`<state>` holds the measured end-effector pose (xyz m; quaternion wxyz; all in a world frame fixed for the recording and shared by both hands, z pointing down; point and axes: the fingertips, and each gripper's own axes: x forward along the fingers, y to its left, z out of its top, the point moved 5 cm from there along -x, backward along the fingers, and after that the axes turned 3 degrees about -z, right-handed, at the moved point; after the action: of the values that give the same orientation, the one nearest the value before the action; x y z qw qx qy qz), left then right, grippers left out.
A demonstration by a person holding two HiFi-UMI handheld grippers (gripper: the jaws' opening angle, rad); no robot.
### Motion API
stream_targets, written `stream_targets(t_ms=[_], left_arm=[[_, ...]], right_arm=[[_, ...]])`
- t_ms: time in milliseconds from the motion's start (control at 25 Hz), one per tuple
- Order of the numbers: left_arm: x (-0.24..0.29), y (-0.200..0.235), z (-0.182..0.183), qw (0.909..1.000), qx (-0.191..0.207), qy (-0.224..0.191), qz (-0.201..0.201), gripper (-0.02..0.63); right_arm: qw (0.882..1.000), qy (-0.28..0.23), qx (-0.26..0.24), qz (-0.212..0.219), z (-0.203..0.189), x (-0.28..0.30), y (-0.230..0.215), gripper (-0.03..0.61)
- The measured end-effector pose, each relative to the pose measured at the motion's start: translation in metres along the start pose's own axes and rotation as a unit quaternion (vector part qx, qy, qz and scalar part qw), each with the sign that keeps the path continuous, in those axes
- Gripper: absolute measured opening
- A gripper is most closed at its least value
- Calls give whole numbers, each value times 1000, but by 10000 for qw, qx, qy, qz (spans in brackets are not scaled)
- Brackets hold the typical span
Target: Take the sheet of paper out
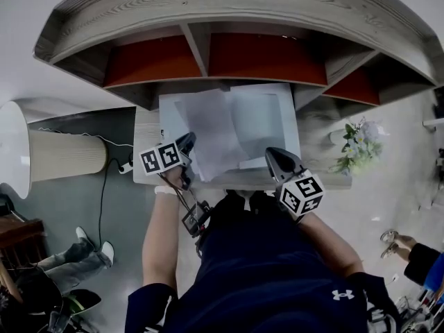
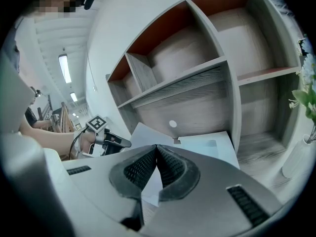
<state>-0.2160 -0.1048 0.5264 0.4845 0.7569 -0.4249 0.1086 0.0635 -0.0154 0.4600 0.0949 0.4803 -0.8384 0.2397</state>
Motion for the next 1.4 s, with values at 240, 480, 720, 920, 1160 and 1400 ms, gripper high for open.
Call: stream_targets(t_ms=[240,480,720,920,1160,1400], left_arm=[[-21,-21,6,9995,51,-268,-146,15],[-39,-38,7,9992,210,-297,-164,15],[-52,-46,8,9989,284,-352,-114,15],[-60,-54,14,9981,351,-482,-184,15],[-69,-61,16,9975,359,-563,-214,14],[-79,-72,16,9968,367,-662,-264,14]], right_arm=[[9999,-77,35,-97,3,-8,-3,14],[9997,-144,88,-154,8,-13,-4,14],[9994,-271,134,-177,17,-22,-4,14],[9988,-424,182,-131,31,-26,-2,14],[9983,-554,202,-35,42,-30,1,14],[9976,-647,237,25,51,-34,-1,14]])
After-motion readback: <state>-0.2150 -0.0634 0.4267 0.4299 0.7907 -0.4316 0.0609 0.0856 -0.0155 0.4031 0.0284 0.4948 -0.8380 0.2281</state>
